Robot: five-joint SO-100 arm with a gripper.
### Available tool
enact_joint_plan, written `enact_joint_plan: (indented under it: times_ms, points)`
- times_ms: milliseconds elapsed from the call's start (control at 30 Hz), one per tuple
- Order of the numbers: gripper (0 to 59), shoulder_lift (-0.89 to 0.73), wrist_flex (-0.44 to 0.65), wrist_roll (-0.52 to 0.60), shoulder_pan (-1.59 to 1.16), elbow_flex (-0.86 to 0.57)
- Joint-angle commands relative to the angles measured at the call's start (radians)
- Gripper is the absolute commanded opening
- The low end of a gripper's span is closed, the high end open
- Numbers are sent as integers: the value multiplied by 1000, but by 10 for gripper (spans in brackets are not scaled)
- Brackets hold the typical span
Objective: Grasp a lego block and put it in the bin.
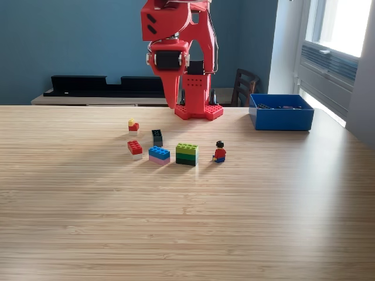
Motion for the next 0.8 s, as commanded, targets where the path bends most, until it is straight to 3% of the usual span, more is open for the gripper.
enact_joint_plan:
  times_ms: [33,267,400,533,600,733,800]
  points:
    - [1,98,-49,28,101,-52]
    - [1,89,-92,69,255,-57]
    - [1,87,-92,282,328,-64]
    - [2,98,-92,360,397,-17]
    - [47,100,-91,390,434,6]
    - [217,101,-92,402,492,58]
    - [246,101,-92,410,511,84]
